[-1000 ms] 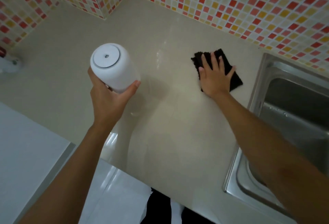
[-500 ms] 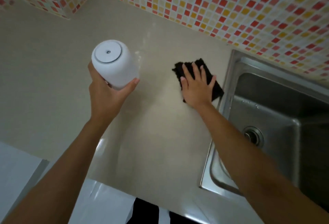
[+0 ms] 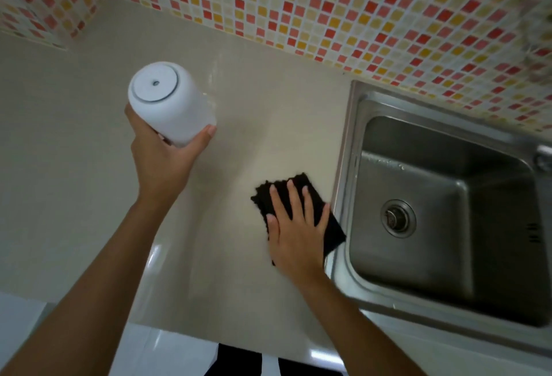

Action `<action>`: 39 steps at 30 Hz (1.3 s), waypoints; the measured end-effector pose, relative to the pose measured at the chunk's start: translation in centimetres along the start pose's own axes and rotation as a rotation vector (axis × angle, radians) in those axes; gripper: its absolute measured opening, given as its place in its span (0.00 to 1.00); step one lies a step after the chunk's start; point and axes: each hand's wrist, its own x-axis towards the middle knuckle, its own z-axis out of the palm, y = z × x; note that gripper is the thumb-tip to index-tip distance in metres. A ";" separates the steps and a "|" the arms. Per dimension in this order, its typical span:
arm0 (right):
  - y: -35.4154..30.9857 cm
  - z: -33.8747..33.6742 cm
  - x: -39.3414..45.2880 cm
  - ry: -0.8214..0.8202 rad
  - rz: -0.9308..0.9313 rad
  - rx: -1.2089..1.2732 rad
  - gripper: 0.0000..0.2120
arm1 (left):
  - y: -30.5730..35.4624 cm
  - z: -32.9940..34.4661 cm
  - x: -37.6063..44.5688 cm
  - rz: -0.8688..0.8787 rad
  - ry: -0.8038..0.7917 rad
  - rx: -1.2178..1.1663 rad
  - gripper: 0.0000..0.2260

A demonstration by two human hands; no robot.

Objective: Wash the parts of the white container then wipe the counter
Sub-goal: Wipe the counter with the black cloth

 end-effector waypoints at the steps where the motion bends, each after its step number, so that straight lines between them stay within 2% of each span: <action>1: 0.7 -0.4 3.1 0.022 0.003 -0.002 0.24 | 0.1 0.2 0.1 0.008 0.000 -0.003 0.43; 5: 3.6 -2.2 15.2 0.044 0.133 0.046 0.25 | -0.2 0.6 -0.1 0.032 0.000 0.004 0.45; 7: 3.2 -1.9 16.7 0.044 0.210 0.076 0.26 | -0.5 0.5 -0.3 0.035 -0.018 0.007 0.44; 10: 1.1 -0.5 11.3 0.107 0.378 0.085 0.28 | -0.6 0.3 -0.4 0.031 -0.037 0.021 0.45; 13: -0.7 0.1 2.6 0.144 0.417 0.036 0.30 | -0.3 0.7 -0.1 0.025 -0.053 0.006 0.44; 16: -0.2 0.1 -0.5 0.071 0.372 -0.033 0.31 | 0.4 1.2 0.5 0.029 -0.049 -0.015 0.45; 23: 4.7 -2.0 10.9 0.032 0.288 -0.089 0.29 | 1.6 2.0 1.0 0.062 -0.054 -0.030 0.45; 26: 3.9 -1.3 6.0 0.050 0.222 -0.085 0.29 | 1.5 2.1 1.0 0.054 -0.062 -0.039 0.44; 29: 2.7 -0.6 -3.8 -0.027 0.014 -0.081 0.29 | 1.2 2.2 1.7 0.040 -0.051 -0.043 0.44; 31: 2.8 -0.6 -6.7 -0.076 -0.097 -0.059 0.30 | 1.0 2.2 2.2 0.030 -0.046 -0.053 0.45; 33: 3.4 -1.0 -4.3 -0.081 -0.198 -0.045 0.29 | 0.8 2.1 2.6 0.027 -0.033 -0.046 0.45; 35: 4.1 -1.7 2.6 -0.020 -0.220 -0.070 0.28 | 0.4 1.5 2.7 0.040 -0.019 -0.023 0.45; 37: 5.0 -2.7 12.0 0.037 -0.079 -0.076 0.28 | -0.1 0.7 2.7 0.049 -0.025 0.013 0.44; 39: 5.1 -3.7 20.0 0.010 0.108 -0.037 0.28 | -0.9 -0.4 2.4 0.044 -0.014 0.038 0.44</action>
